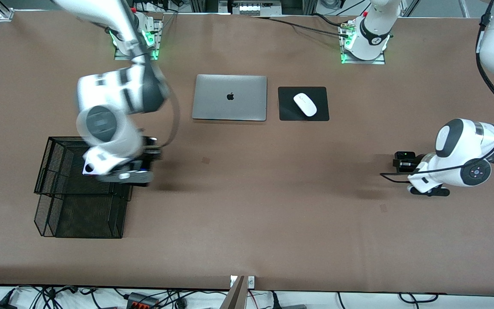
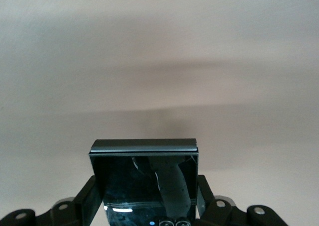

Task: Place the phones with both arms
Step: 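Grasp the small phone with the left gripper while the right gripper grasps the long phone, then place the long phone in the basket while the left gripper sets the small phone down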

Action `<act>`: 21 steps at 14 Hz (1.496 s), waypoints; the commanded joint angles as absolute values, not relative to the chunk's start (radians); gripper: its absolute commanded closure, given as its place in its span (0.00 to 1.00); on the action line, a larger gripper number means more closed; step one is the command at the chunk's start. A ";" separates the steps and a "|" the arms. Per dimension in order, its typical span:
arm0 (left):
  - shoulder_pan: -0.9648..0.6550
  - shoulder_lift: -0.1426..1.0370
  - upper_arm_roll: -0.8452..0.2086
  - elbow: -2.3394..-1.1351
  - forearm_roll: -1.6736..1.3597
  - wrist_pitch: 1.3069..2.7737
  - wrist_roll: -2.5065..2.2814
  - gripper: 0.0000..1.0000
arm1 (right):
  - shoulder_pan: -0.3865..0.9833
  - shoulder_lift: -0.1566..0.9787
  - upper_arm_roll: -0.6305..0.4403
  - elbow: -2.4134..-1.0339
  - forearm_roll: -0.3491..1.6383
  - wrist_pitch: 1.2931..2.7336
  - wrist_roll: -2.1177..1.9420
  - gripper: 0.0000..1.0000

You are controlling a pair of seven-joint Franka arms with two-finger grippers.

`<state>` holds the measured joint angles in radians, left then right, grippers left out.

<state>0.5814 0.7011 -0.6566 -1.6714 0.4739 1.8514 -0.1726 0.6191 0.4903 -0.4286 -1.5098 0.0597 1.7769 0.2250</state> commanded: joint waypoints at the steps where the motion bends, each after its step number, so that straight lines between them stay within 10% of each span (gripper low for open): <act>1: 0.455 0.701 -0.690 -1.617 0.482 1.804 -0.256 0.63 | 0.497 0.456 -0.411 -1.542 0.077 1.717 0.132 0.81; 13: -0.087 0.974 -0.680 -1.370 0.080 2.179 -0.609 0.64 | 0.239 0.549 -0.411 -1.565 0.146 1.799 -0.270 0.77; 15: -0.130 1.006 -0.667 -1.370 0.074 2.270 -0.604 0.64 | 0.229 0.566 -0.410 -1.565 0.156 1.827 -0.276 0.60; 16: -0.132 1.017 -0.667 -1.370 0.072 2.293 -0.601 0.64 | 0.222 0.575 -0.410 -1.565 0.158 1.847 -0.276 0.11; 17: -0.135 1.017 -0.667 -1.370 0.074 2.298 -0.594 0.63 | 0.218 0.575 -0.410 -1.563 0.156 1.841 -0.276 0.00; 21: -0.205 1.031 -0.664 -1.371 0.087 2.306 -0.552 0.58 | 0.247 0.520 -0.402 -1.499 0.155 1.772 -0.250 0.00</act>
